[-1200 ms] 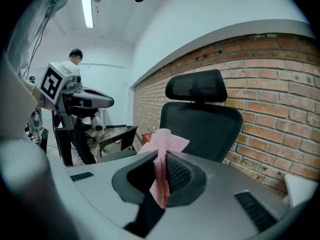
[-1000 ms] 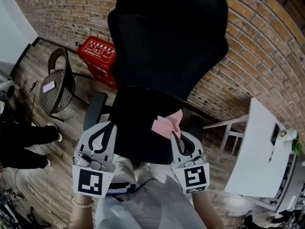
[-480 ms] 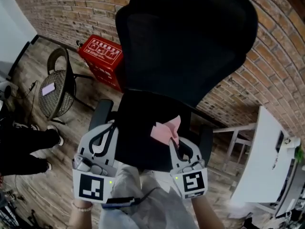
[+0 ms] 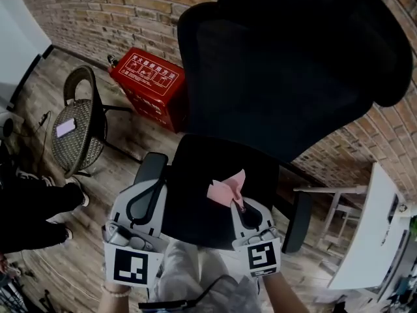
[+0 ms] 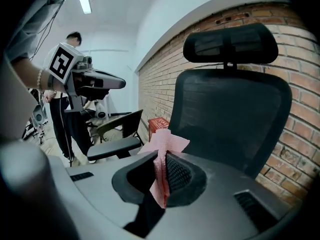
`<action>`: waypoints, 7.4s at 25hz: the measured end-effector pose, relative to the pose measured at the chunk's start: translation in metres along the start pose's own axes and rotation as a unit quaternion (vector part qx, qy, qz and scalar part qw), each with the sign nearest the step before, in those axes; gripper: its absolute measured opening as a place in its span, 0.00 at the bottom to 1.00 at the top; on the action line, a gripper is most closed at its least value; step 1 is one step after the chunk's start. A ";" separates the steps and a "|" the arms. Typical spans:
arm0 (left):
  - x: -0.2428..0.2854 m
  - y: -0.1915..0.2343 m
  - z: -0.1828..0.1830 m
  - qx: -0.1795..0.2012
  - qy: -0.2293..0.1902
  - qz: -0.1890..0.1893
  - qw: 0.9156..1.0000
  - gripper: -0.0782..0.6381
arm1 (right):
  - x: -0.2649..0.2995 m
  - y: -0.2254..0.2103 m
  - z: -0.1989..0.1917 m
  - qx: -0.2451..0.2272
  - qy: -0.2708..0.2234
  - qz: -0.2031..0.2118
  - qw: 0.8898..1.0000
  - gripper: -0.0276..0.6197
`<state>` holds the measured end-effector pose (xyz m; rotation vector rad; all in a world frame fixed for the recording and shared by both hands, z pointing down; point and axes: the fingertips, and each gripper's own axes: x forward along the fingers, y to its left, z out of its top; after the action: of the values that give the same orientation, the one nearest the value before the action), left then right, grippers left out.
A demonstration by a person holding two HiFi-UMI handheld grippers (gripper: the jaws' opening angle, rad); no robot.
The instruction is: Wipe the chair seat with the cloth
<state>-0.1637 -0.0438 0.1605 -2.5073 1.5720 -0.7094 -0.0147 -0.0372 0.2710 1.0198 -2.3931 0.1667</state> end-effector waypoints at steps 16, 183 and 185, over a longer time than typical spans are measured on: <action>0.082 0.057 -0.118 -0.030 0.030 -0.026 0.999 0.13 | 0.200 0.023 -0.060 0.028 0.037 0.026 0.999 0.13; 0.155 -0.094 -0.138 -0.019 0.033 -0.139 0.990 0.13 | 0.074 -0.077 -0.380 0.161 0.283 -0.190 0.926 0.13; 0.156 -0.100 -0.134 -0.017 0.029 -0.143 0.989 0.13 | 0.056 -0.089 -0.389 0.172 0.288 -0.219 0.916 0.13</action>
<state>-0.0832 -0.1122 0.3635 -2.7953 1.2604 -0.8004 0.1795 -0.0158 0.6229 1.4055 -1.5914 0.6428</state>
